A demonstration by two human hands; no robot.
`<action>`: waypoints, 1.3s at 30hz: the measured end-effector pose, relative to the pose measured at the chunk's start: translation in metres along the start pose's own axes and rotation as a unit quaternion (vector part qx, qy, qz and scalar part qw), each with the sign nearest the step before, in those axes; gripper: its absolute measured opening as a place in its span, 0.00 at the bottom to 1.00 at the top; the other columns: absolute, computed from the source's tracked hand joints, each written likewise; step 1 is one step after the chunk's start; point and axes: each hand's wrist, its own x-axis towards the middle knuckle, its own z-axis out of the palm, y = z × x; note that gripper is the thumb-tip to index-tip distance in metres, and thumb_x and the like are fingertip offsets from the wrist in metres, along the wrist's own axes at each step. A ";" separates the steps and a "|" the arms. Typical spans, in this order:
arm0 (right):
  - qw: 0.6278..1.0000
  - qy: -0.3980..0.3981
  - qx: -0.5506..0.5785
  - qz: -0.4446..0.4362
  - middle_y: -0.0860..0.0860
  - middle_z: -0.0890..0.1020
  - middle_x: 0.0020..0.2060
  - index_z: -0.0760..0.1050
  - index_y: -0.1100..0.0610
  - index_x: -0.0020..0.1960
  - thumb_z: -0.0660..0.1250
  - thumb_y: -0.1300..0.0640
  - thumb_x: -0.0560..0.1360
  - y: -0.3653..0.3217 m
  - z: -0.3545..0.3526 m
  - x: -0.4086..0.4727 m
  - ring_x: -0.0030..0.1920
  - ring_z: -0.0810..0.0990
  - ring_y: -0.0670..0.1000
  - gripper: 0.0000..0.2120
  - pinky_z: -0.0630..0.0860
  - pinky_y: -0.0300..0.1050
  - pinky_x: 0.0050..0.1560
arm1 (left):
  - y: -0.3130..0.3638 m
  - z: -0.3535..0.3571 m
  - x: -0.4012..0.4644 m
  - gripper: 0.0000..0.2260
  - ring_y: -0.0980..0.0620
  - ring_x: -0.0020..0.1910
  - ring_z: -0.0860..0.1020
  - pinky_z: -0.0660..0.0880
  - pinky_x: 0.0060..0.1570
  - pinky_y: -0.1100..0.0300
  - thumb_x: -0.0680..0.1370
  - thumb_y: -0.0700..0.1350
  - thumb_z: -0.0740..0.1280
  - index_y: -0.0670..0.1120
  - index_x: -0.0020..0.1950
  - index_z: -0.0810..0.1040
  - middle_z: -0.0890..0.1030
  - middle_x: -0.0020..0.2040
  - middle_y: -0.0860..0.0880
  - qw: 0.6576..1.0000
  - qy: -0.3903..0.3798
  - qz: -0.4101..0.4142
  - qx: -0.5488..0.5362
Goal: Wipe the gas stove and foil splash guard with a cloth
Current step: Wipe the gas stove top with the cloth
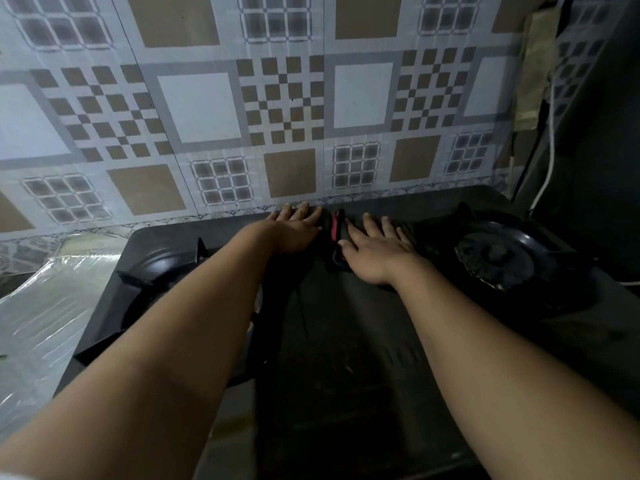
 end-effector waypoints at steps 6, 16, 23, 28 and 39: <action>1.000 0.012 -0.009 -0.024 0.47 0.40 0.80 0.44 0.39 0.79 0.42 0.37 0.81 -0.033 0.027 -0.072 0.79 0.36 0.55 0.27 0.36 0.53 0.77 | -0.006 0.001 0.003 0.28 0.43 0.79 0.39 0.39 0.76 0.44 0.82 0.63 0.44 0.58 0.80 0.40 0.38 0.81 0.49 1.000 0.006 0.028 0.013; 0.998 0.044 0.002 -0.034 0.44 0.42 0.80 0.44 0.36 0.78 0.44 0.37 0.81 -0.041 0.054 -0.172 0.79 0.37 0.51 0.27 0.37 0.50 0.77 | -0.003 0.002 -0.003 0.28 0.41 0.79 0.40 0.41 0.75 0.40 0.81 0.63 0.42 0.57 0.80 0.41 0.39 0.81 0.48 0.998 0.023 0.050 0.037; 0.996 0.083 0.003 -0.015 0.42 0.44 0.80 0.49 0.40 0.78 0.45 0.37 0.81 -0.028 0.064 -0.221 0.78 0.37 0.47 0.27 0.37 0.46 0.76 | 0.017 -0.004 -0.011 0.27 0.36 0.79 0.46 0.52 0.73 0.32 0.83 0.55 0.52 0.46 0.80 0.53 0.50 0.81 0.43 0.986 0.125 0.079 0.077; 0.995 0.102 0.005 0.013 0.41 0.43 0.79 0.47 0.39 0.78 0.43 0.37 0.81 -0.008 0.067 -0.234 0.78 0.38 0.46 0.26 0.38 0.46 0.76 | 0.074 0.009 -0.030 0.32 0.39 0.79 0.49 0.54 0.74 0.36 0.80 0.60 0.57 0.49 0.80 0.54 0.53 0.81 0.44 0.972 0.124 0.196 -0.038; 0.979 0.148 0.065 0.126 0.46 0.48 0.80 0.51 0.42 0.79 0.48 0.39 0.82 0.035 0.055 -0.208 0.80 0.45 0.50 0.26 0.44 0.52 0.78 | 0.108 0.049 -0.047 0.30 0.45 0.80 0.43 0.40 0.75 0.40 0.81 0.64 0.44 0.55 0.81 0.47 0.44 0.82 0.50 0.976 0.109 0.186 0.021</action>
